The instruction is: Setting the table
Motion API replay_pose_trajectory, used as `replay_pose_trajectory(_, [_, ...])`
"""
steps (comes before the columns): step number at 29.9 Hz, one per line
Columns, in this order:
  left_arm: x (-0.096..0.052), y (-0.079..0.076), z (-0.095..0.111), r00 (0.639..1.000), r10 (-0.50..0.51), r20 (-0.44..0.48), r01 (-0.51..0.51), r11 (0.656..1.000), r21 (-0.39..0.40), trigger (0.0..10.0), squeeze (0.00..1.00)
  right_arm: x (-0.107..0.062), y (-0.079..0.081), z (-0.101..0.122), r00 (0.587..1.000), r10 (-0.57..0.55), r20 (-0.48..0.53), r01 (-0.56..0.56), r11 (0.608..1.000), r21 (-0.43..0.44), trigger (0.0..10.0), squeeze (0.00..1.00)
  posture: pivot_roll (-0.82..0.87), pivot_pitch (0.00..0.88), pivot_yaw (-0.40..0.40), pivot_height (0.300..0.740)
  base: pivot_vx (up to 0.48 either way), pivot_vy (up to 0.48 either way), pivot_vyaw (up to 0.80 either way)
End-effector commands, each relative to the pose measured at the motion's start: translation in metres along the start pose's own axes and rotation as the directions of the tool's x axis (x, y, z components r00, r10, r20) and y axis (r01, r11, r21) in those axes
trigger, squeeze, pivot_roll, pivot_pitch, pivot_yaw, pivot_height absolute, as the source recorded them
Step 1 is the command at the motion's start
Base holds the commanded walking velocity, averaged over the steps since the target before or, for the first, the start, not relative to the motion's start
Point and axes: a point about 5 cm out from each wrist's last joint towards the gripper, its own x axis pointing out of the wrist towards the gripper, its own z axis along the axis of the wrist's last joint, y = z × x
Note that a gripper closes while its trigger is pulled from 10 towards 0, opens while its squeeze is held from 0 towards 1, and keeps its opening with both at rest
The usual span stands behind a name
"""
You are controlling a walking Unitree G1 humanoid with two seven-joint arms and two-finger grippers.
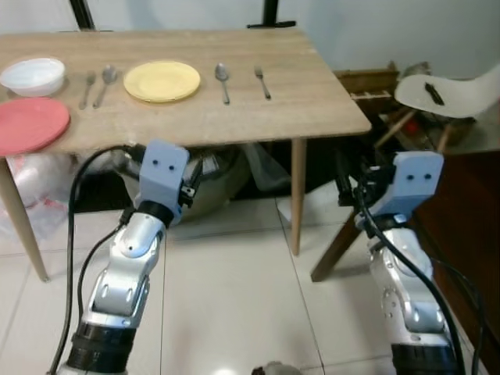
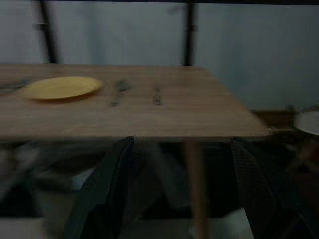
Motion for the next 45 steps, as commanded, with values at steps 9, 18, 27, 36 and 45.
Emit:
replay_pose_trajectory(9, [-0.0017,-0.0020,-0.0036,1.000,-0.008,-0.015,0.008,1.000,0.003,10.0,0.00,-0.0012,-0.0011,-0.0010,1.000,-0.007,-0.008,0.007,1.000,-0.008,10.0,0.00,-0.13,0.000,0.027,0.740,-0.322,0.000,0.00])
replay_pose_trajectory(18, [-0.0011,-0.0022,-0.0033,1.000,-0.010,-0.014,0.010,1.000,0.003,10.0,0.00,-0.0011,-0.0012,-0.0007,1.000,-0.009,-0.008,0.009,1.000,-0.009,10.0,0.00,-0.13,0.000,0.028,0.740,-0.322,0.000,0.00])
replay_pose_trajectory(27, [0.0000,-0.0025,-0.0030,1.000,-0.013,-0.012,0.013,1.000,0.003,10.0,0.00,-0.0005,-0.0012,-0.0010,1.000,-0.010,-0.007,0.010,1.000,-0.008,10.0,0.00,-0.13,0.000,0.031,0.740,-0.322,0.000,0.00])
replay_pose_trajectory(36, [0.0009,-0.0036,-0.0026,1.000,-0.019,-0.008,0.019,1.000,0.002,10.0,0.00,-0.0001,-0.0018,-0.0011,1.000,-0.011,-0.006,0.011,1.000,-0.010,10.0,0.00,-0.13,0.000,0.032,0.740,-0.322,0.000,0.00])
replay_pose_trajectory(45, [0.0018,-0.0045,-0.0023,1.000,-0.024,-0.006,0.024,1.000,0.001,10.0,0.00,0.0003,-0.0018,-0.0004,1.000,-0.009,-0.003,0.009,1.000,-0.011,10.0,0.00,-0.14,0.000,0.031,0.740,-0.321,0.000,0.00])
